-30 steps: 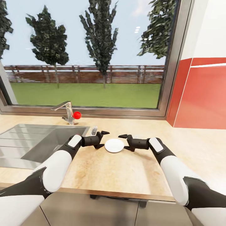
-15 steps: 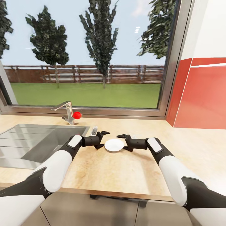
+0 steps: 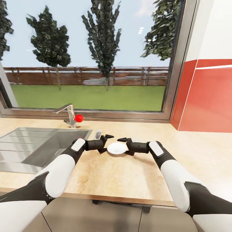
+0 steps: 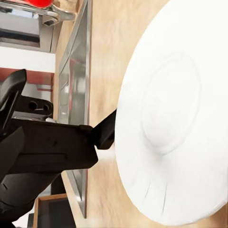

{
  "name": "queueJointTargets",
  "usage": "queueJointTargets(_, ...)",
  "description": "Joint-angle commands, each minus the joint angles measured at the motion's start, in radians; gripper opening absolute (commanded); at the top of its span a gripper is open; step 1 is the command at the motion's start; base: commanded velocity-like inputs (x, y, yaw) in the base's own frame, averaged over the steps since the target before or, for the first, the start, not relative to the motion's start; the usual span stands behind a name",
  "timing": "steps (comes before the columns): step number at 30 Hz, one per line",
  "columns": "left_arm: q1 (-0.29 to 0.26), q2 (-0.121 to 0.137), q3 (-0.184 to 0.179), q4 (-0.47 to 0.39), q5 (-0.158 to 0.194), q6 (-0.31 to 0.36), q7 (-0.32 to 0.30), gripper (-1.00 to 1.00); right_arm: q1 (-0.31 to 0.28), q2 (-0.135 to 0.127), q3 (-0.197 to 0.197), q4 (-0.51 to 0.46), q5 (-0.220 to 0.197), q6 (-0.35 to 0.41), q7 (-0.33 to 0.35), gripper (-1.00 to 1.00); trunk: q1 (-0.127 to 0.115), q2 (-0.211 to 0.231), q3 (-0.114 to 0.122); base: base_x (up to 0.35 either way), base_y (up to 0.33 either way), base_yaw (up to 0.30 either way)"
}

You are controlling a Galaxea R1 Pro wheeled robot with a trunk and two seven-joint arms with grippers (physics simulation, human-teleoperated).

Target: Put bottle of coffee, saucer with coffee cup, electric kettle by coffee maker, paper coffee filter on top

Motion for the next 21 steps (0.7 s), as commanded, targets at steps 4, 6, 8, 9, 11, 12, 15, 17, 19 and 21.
queueJointTargets(4,-0.001,-0.001,0.008,-0.001,-0.009,0.005,-0.004,1.00,-0.001,0.004,-0.006,0.000,0.021,0.005,0.005,1.00,0.000,-0.001,-0.001,0.000,0.000,0.000)
queueJointTargets(6,-0.001,-0.001,0.008,-0.001,-0.009,0.005,-0.004,1.00,-0.001,0.004,-0.006,0.000,0.021,0.005,0.005,1.00,0.000,-0.001,-0.001,0.000,0.000,0.000)
queueJointTargets(8,-0.001,-0.001,0.008,-0.001,-0.009,0.005,-0.004,1.00,-0.001,0.004,-0.006,0.000,0.021,0.005,0.006,1.00,0.000,-0.001,-0.001,0.000,0.000,0.000)
queueJointTargets(9,-0.001,-0.001,0.008,-0.001,-0.009,0.005,-0.004,1.00,-0.001,0.004,-0.006,0.000,0.021,0.005,0.006,1.00,0.000,-0.001,-0.001,0.000,0.000,0.000)
queueJointTargets(11,-0.001,-0.001,0.008,-0.001,-0.009,0.005,-0.004,1.00,-0.001,0.004,-0.007,0.000,0.021,0.000,0.006,1.00,0.000,-0.001,-0.001,0.000,0.000,0.000)
queueJointTargets(12,-0.001,-0.001,0.008,-0.001,-0.009,0.005,-0.004,1.00,-0.001,0.004,-0.007,0.000,0.021,-0.029,0.006,1.00,0.000,-0.001,-0.001,0.000,0.000,0.000)
queueJointTargets(15,-0.001,-0.001,0.008,-0.001,-0.009,0.005,-0.004,1.00,-0.001,0.004,-0.007,0.000,0.020,-0.045,0.006,1.00,0.000,-0.001,-0.001,0.000,0.000,0.000)
queueJointTargets(17,-0.001,-0.001,0.008,-0.001,-0.009,0.005,-0.004,1.00,-0.001,0.004,-0.007,0.000,0.020,-0.051,0.006,1.00,0.000,-0.001,-0.001,0.000,0.000,0.000)
queueJointTargets(19,-0.001,-0.001,0.008,-0.001,-0.009,0.005,-0.004,1.00,-0.001,0.004,-0.007,0.000,0.020,-0.056,0.006,1.00,0.000,-0.001,-0.001,0.000,0.000,0.000)
queueJointTargets(21,-0.001,-0.001,0.008,-0.001,-0.009,0.005,-0.004,1.00,-0.001,0.004,-0.007,0.000,0.019,-0.058,0.006,1.00,0.000,-0.001,-0.001,0.000,0.000,0.000)
